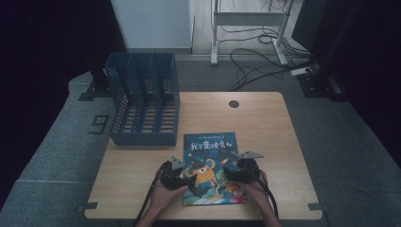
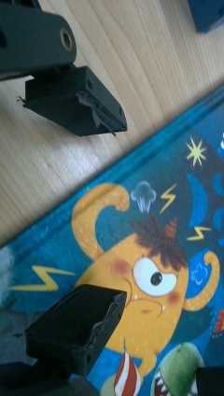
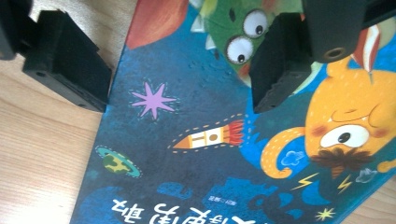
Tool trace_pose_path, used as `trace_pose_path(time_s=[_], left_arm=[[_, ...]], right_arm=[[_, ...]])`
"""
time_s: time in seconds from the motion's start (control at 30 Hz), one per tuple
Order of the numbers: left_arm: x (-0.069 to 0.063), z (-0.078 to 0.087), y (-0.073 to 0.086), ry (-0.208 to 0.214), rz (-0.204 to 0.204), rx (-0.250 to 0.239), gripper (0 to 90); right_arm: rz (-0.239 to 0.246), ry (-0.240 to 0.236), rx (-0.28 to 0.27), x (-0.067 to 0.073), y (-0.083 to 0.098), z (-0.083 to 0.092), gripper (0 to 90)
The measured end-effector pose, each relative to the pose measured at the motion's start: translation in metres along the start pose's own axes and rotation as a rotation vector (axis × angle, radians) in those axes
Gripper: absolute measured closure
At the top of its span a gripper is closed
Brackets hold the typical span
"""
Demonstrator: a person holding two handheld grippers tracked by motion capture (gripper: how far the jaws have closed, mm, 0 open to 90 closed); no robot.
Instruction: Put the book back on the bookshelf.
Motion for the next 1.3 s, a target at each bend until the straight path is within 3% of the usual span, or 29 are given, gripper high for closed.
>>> trace_pose_path(time_s=[0.2, 0.27, 0.4, 0.53, 0.67, 0.87, 1.13, 1.3], left_arm=[[-0.005, -0.002, 0.000, 0.028, 0.009, -0.003, 16.2], [-0.005, -0.002, 0.000, 0.031, 0.005, -0.003, 16.2], [-0.002, 0.001, 0.001, 0.000, -0.011, 0.009, 15.7], [0.004, 0.003, 0.002, -0.024, -0.009, 0.016, 15.1], [-0.004, 0.000, 0.002, 0.039, 0.013, 0.022, 15.2], [-0.013, -0.002, 0.001, 0.052, -0.005, 0.016, 15.0], [-0.007, 0.001, 0.002, 0.022, -0.005, 0.023, 14.1], [-0.005, 0.001, 0.003, 0.033, -0.001, 0.027, 14.3]], right_arm=[[0.003, 0.001, 0.004, 0.000, 0.000, 0.002, 22.3], [-0.017, -0.007, 0.002, 0.000, 0.000, 0.003, 22.4], [-0.057, -0.043, -0.010, -0.001, -0.003, 0.007, 23.8], [-0.044, -0.036, -0.008, 0.000, -0.002, 0.007, 23.4], [-0.036, -0.027, -0.005, 0.000, -0.001, 0.006, 24.1], [-0.036, -0.019, -0.003, 0.000, -0.001, 0.007, 24.8], [-0.045, -0.064, 0.002, 0.009, -0.001, 0.008, 25.9], [-0.103, -0.110, -0.020, 0.009, -0.004, 0.011, 26.3]])
Point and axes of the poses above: each handheld gripper's, and its own axes: z roughly backward along the jaws, y roughly out of its underside, x roughly to its left, the point moved 9 cm from there along -z, roughly forward along the jaws, and after that the axes turned 3 degrees about -z, right-handed, at the moved point
